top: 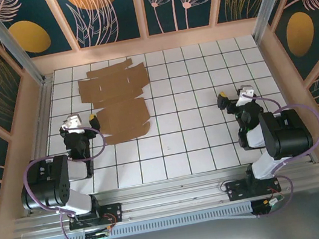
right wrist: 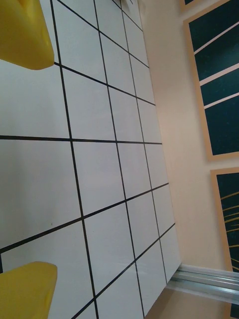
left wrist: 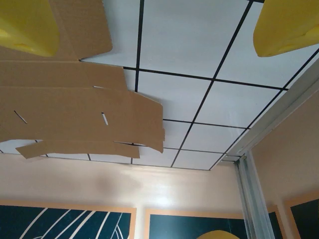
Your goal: Fold the paper box
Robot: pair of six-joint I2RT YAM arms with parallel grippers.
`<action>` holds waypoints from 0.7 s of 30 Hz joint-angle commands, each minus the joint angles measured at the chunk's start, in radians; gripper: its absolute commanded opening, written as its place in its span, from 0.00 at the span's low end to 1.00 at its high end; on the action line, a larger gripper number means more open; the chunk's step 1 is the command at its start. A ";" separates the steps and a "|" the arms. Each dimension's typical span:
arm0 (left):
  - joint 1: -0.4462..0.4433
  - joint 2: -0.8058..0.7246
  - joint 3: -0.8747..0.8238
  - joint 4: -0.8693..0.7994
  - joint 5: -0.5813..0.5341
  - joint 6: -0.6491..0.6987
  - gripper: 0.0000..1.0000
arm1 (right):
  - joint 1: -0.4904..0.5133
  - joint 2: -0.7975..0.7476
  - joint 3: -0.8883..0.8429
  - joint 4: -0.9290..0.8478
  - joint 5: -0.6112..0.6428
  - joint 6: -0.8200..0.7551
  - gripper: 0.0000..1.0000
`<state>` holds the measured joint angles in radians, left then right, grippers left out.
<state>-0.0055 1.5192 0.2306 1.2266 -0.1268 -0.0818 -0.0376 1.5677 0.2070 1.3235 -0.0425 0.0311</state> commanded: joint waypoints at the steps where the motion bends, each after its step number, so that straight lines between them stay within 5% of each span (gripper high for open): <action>1: 0.005 -0.003 0.015 0.022 0.023 0.006 0.99 | 0.002 -0.006 0.013 0.000 0.016 -0.017 0.99; 17: 0.006 -0.013 0.013 0.019 0.017 0.007 0.99 | 0.010 -0.054 -0.016 0.017 0.005 -0.030 0.99; 21: 0.005 -0.151 -0.001 -0.078 -0.051 -0.021 0.99 | 0.056 -0.320 0.034 -0.314 0.140 0.015 0.99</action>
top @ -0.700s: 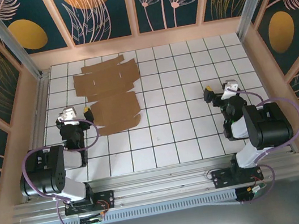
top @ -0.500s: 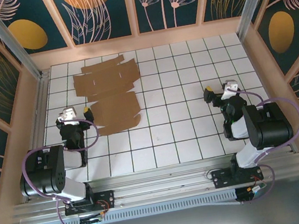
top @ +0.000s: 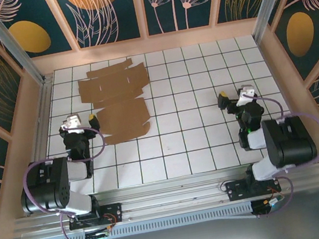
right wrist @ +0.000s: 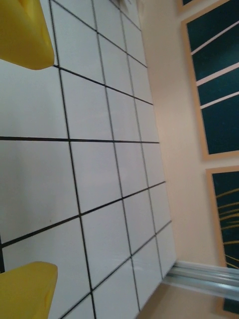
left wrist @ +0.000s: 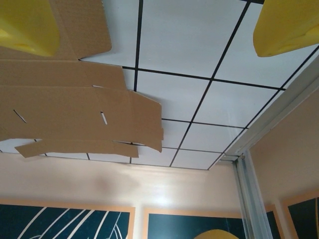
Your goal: Fold the paper box
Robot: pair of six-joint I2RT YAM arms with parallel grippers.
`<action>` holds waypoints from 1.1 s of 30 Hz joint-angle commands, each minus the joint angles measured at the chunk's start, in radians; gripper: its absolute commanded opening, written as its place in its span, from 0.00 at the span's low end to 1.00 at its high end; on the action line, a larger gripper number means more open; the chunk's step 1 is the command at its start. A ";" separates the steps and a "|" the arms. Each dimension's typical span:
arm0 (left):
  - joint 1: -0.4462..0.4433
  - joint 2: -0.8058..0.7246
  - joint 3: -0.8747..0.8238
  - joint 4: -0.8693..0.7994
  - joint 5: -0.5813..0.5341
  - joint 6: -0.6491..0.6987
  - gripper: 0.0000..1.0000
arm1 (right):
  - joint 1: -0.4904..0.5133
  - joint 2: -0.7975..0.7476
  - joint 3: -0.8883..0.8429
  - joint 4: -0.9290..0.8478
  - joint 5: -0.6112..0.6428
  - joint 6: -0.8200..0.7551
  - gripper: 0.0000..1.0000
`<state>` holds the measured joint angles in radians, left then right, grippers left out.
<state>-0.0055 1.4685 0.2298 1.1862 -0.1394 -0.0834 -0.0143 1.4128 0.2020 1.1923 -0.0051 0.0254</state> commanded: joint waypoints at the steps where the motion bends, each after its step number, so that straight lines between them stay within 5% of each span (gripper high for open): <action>1: 0.006 -0.167 0.006 -0.107 -0.068 -0.040 0.99 | 0.043 -0.252 0.085 -0.321 0.121 0.117 0.99; 6: 0.006 -0.371 0.148 -0.527 -0.098 -0.263 0.99 | 0.113 -0.299 0.360 -0.758 -0.138 0.508 0.97; 10: -0.020 -0.406 0.266 -0.658 0.276 -0.565 0.99 | 0.274 -0.072 0.606 -0.837 -0.298 0.565 0.97; 14: -0.233 -0.367 0.381 -0.769 0.458 -0.641 0.99 | 0.373 0.237 0.907 -0.938 -0.404 0.554 0.96; 18: -0.385 -0.335 0.468 -0.923 0.453 -0.599 0.98 | 0.406 0.508 1.192 -1.008 -0.451 0.537 0.95; 27: -0.389 -0.371 0.471 -1.112 0.284 -0.541 0.99 | 0.428 1.071 1.811 -1.162 -0.400 0.544 0.91; 33: -0.389 -0.388 0.442 -1.119 0.250 -0.538 0.99 | 0.451 1.240 1.976 -1.180 -0.430 0.574 0.87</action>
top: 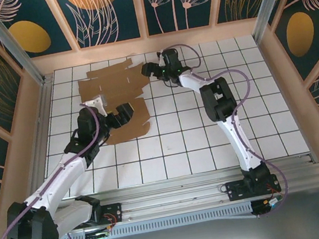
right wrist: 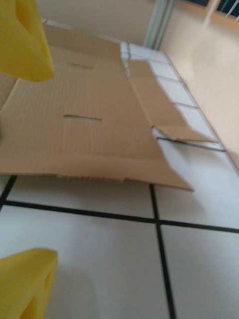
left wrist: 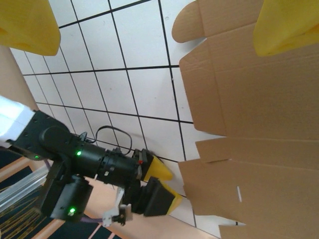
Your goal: Fold the paper box
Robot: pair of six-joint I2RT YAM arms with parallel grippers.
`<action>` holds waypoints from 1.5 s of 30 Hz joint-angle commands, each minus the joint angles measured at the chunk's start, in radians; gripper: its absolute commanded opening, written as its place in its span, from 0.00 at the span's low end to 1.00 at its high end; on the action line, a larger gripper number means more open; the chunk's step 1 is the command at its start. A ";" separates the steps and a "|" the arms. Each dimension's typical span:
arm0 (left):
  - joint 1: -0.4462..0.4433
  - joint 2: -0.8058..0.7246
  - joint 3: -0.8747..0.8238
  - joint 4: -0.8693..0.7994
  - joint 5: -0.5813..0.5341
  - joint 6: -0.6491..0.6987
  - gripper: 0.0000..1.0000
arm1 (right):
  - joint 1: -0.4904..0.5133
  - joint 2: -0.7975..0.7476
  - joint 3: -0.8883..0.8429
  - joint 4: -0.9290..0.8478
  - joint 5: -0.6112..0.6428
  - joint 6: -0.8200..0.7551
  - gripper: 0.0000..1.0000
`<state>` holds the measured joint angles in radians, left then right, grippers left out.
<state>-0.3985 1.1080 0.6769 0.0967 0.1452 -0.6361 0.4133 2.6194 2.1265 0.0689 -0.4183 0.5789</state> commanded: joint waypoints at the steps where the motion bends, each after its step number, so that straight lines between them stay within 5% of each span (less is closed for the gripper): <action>1: 0.004 -0.030 -0.009 -0.028 -0.042 0.015 0.99 | 0.028 0.038 0.045 -0.051 -0.015 0.019 0.85; 11: 0.004 -0.011 -0.017 -0.014 -0.062 -0.009 0.99 | 0.060 0.067 0.043 -0.012 -0.027 0.059 0.57; 18: 0.076 0.016 0.084 -0.138 -0.161 -0.023 0.98 | 0.052 -0.014 0.056 -0.077 0.013 -0.007 0.00; 26: 0.266 0.236 0.398 -0.200 0.034 0.128 0.99 | -0.052 -0.452 -0.465 0.135 -0.088 -0.168 0.00; 32: 0.270 0.510 0.718 -0.255 0.569 0.392 0.99 | -0.169 -0.710 -0.749 0.140 -0.246 -0.390 0.00; 39: 0.270 0.751 1.014 -0.420 0.672 0.801 0.99 | -0.199 -0.940 -0.914 0.075 -0.398 -0.615 0.00; 45: 0.270 0.932 1.198 -0.625 0.760 1.167 0.99 | -0.194 -1.052 -0.961 0.060 -0.402 -0.668 0.00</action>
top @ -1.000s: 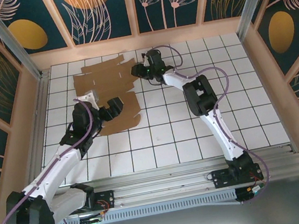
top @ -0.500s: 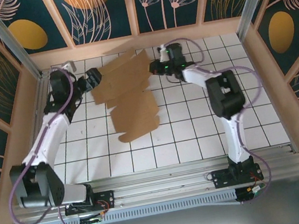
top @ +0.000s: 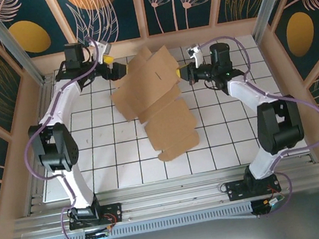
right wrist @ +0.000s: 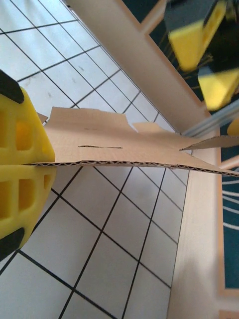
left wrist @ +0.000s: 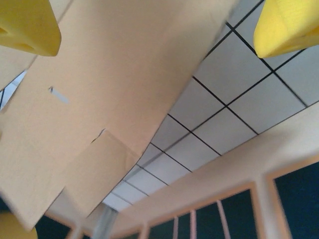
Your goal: Fold the paper box
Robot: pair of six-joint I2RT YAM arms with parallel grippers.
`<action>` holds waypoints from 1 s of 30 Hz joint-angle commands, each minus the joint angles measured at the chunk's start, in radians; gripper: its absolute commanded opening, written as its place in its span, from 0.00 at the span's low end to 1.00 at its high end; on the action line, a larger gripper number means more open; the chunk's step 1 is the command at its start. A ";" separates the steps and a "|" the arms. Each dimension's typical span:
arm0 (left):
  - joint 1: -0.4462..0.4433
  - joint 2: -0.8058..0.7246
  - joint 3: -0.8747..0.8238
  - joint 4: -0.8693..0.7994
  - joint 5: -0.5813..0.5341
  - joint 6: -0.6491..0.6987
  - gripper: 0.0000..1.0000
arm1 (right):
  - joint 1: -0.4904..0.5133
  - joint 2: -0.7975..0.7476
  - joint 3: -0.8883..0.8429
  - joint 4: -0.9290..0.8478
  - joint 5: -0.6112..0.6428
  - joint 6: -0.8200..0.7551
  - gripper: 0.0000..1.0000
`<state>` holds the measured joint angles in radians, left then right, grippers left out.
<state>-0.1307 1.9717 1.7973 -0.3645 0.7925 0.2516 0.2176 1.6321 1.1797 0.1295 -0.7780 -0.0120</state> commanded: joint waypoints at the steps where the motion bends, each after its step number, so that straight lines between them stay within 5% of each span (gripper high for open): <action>1: 0.002 0.093 0.108 -0.202 0.127 0.305 0.99 | 0.004 -0.073 -0.014 0.000 -0.043 -0.078 0.00; 7: 0.002 0.194 0.220 -0.407 0.247 0.375 0.95 | 0.021 -0.083 -0.008 -0.001 -0.033 -0.086 0.00; 12: 0.002 0.156 0.127 -0.326 0.216 0.316 0.62 | 0.024 -0.080 -0.006 0.006 -0.009 -0.077 0.00; 20: 0.000 0.045 -0.016 -0.103 0.136 0.176 0.26 | 0.037 -0.070 -0.008 0.001 0.032 -0.061 0.00; 23: -0.006 0.004 -0.049 -0.043 0.089 0.133 0.20 | 0.058 -0.054 -0.007 0.006 0.088 -0.042 0.00; 25: -0.022 -0.032 -0.072 -0.008 0.004 0.123 0.18 | 0.074 -0.038 -0.003 0.024 0.160 0.000 0.00; 30: -0.120 -0.094 -0.113 0.051 -0.443 0.207 0.02 | 0.092 0.003 0.018 0.078 0.419 0.212 0.26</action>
<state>-0.1982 1.9354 1.6993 -0.4316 0.6559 0.4320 0.3004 1.6062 1.1770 0.1844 -0.5518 0.0372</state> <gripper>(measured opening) 0.052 0.243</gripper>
